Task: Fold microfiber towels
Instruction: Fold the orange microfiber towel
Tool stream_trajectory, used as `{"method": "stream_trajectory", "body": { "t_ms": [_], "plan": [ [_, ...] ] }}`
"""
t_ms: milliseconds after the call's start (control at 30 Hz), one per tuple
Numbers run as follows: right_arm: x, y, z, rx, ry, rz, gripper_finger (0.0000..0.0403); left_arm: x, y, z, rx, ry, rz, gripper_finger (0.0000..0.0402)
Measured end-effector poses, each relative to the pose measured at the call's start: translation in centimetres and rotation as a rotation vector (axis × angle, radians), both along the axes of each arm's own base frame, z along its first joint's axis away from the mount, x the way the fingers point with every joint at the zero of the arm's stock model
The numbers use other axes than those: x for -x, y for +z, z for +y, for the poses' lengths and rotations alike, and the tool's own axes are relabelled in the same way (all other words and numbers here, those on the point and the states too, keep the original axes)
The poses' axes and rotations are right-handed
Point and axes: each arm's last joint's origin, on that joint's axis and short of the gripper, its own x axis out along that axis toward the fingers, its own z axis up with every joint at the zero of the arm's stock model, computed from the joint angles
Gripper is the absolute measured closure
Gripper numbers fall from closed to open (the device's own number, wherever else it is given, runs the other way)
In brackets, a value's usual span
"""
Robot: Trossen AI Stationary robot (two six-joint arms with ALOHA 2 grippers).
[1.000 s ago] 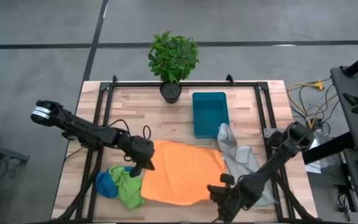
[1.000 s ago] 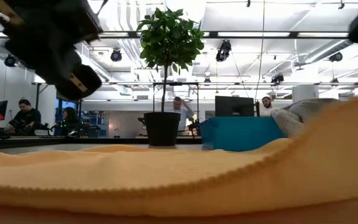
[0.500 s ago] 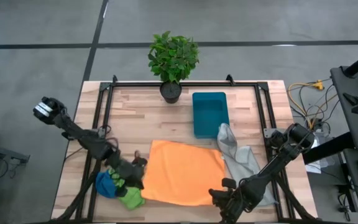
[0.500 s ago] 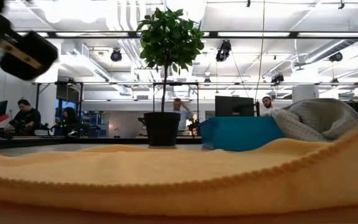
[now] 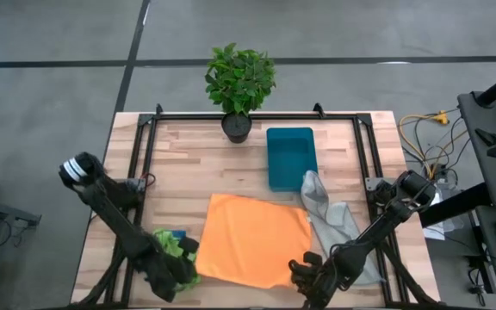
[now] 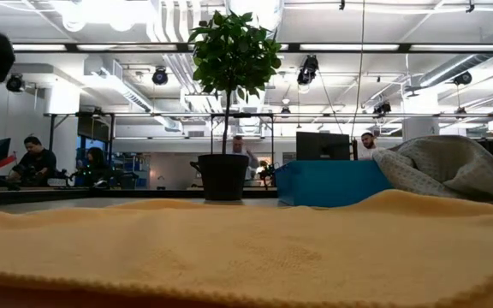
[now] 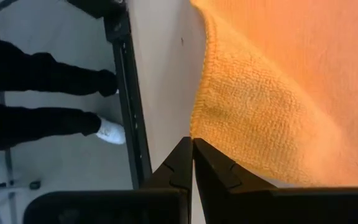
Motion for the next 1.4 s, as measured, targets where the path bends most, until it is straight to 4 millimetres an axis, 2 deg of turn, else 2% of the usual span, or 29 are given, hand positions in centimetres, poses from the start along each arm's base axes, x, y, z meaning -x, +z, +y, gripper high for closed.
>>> {"method": "stream_trajectory", "body": {
  "t_ms": [133,300,500,633,733,900,1267,1400],
  "plan": [
    [0.4,-0.3,0.2,-0.004,0.027,0.018,0.0394,-1.0,-1.1,-0.8,-0.034,0.022,0.054,0.0401],
    [0.7,-0.4,0.3,0.002,0.046,0.02,0.0394,-1.3,-0.5,-1.2,-0.02,0.023,0.043,0.0381],
    [0.8,-0.4,0.3,0.007,0.053,0.017,0.0394,-1.2,-0.1,-1.0,-0.019,0.031,0.026,0.0294],
    [0.8,-0.5,0.3,0.009,0.052,0.016,0.0394,-1.2,-0.7,-0.8,-0.057,0.036,0.055,0.0226],
    [0.9,-0.6,0.2,0.01,0.051,0.017,0.0394,-1.3,-1.7,-0.3,-0.126,0.052,0.102,0.0195],
    [0.9,-0.7,0.2,0.012,0.05,0.015,0.0394,-1.7,-2.4,0.1,-0.155,0.097,0.139,0.0187],
    [0.9,-0.6,0.3,0.002,0.043,0.012,0.0394,-2.2,-1.3,-0.3,-0.095,0.11,0.133,0.0188],
    [0.9,-0.6,0.3,0.001,0.043,0.011,0.0394,-2.3,-1.1,-0.4,-0.096,0.116,0.12,0.0209]
  ]
}}
